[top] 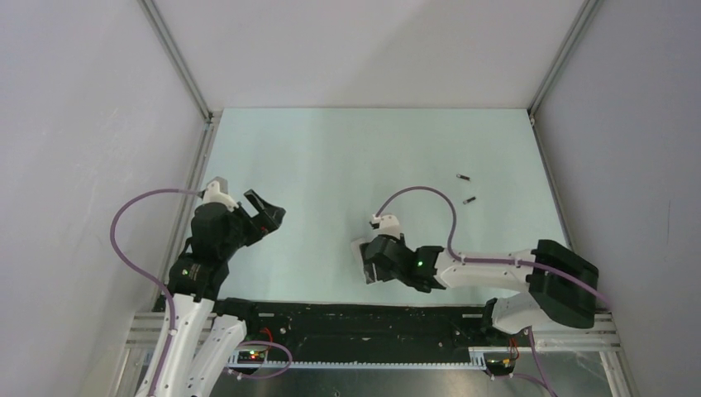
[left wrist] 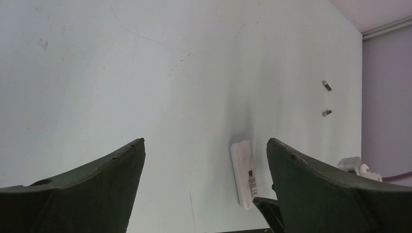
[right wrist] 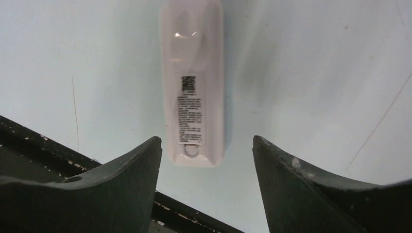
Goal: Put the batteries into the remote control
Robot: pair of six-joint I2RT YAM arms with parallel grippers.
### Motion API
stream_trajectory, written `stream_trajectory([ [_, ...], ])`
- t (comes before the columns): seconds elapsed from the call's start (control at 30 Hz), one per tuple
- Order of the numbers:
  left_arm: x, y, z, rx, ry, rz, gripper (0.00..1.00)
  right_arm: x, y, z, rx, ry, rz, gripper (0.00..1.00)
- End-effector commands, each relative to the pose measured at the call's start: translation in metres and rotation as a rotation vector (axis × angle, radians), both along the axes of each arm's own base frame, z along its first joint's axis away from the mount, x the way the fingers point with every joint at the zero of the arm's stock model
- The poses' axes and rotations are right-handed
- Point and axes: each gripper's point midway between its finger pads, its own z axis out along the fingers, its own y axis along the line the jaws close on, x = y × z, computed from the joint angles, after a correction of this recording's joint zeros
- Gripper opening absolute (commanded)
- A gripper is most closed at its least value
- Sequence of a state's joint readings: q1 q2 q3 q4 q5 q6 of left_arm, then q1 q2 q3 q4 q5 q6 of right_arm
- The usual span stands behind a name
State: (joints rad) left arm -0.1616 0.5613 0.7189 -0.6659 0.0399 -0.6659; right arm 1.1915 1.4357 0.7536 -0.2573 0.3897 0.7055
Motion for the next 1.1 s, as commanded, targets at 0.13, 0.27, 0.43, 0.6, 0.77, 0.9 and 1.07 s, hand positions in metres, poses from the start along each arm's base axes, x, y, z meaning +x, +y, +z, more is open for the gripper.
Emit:
stream_trajectory([
  [0.13,0.002,-0.008,0.001,-0.031,-0.017,-0.027,0.98,0.008,0.001,0.008,0.146,0.037,-0.018,0.66],
  [0.27,0.002,-0.009,0.001,-0.034,-0.018,-0.029,0.98,0.007,0.005,0.001,0.156,0.059,-0.010,0.63],
  [0.43,0.002,-0.009,0.001,-0.032,-0.019,-0.032,0.98,0.003,0.014,-0.009,0.165,0.092,0.015,0.62],
  [0.6,0.002,-0.009,0.000,-0.032,-0.019,-0.035,0.98,-0.001,0.015,-0.021,0.150,0.121,0.012,0.58],
  [0.77,0.003,-0.009,-0.004,-0.033,-0.013,-0.033,0.98,-0.004,0.006,-0.036,0.081,0.144,-0.018,0.50],
  [0.9,0.004,-0.011,-0.004,-0.038,-0.012,-0.040,0.98,-0.008,0.009,-0.041,0.000,0.140,-0.019,0.45],
  [1.07,0.004,-0.012,-0.004,-0.041,-0.014,-0.046,0.98,-0.013,0.016,-0.049,-0.113,0.111,-0.003,0.42],
])
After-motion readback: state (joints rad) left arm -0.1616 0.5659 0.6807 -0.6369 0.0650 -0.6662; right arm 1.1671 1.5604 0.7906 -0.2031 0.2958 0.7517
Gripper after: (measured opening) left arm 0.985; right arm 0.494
